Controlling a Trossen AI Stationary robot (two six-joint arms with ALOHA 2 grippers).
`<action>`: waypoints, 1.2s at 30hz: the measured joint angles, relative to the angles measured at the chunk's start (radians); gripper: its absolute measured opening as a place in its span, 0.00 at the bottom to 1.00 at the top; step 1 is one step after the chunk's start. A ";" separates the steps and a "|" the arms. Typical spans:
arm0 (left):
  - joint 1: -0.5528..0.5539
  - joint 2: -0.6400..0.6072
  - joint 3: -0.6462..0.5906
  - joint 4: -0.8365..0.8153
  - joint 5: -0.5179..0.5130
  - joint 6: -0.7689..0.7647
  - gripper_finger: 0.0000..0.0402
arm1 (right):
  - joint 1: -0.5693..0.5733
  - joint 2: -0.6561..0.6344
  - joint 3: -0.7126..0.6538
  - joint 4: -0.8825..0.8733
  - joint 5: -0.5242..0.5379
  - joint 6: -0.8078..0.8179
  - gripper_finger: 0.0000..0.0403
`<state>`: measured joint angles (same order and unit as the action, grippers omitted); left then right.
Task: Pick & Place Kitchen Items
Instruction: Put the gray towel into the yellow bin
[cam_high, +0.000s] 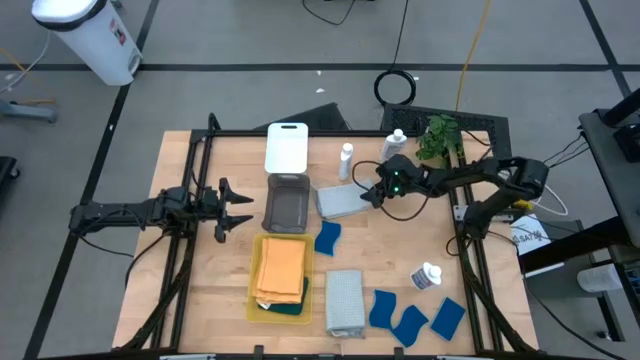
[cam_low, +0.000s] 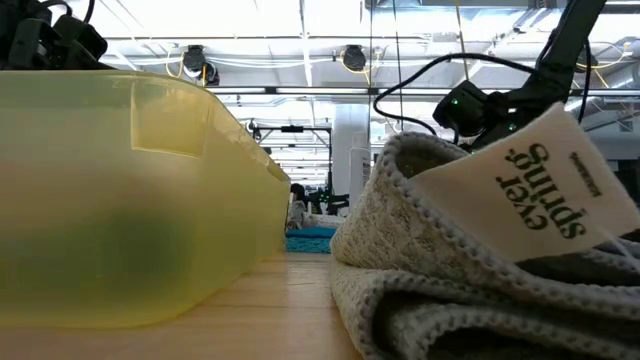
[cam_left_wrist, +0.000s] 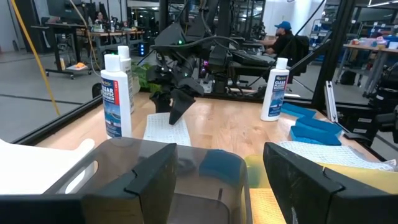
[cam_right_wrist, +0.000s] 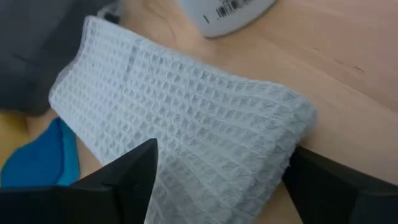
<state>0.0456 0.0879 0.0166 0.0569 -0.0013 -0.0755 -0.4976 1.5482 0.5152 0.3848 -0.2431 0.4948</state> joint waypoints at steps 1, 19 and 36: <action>0.000 0.000 0.000 0.000 0.000 -0.001 0.61 | 0.000 0.008 0.000 0.014 -0.005 0.002 0.71; 0.000 0.000 0.000 0.000 0.000 0.002 0.61 | -0.007 0.022 -0.001 0.042 -0.028 -0.098 0.26; 0.000 0.000 0.000 -0.001 0.000 0.001 0.61 | 0.025 -0.269 -0.002 -0.112 -0.012 -0.360 0.01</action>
<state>0.0456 0.0879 0.0166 0.0555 -0.0017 -0.0742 -0.4728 1.2787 0.5133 0.2727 -0.2547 0.1346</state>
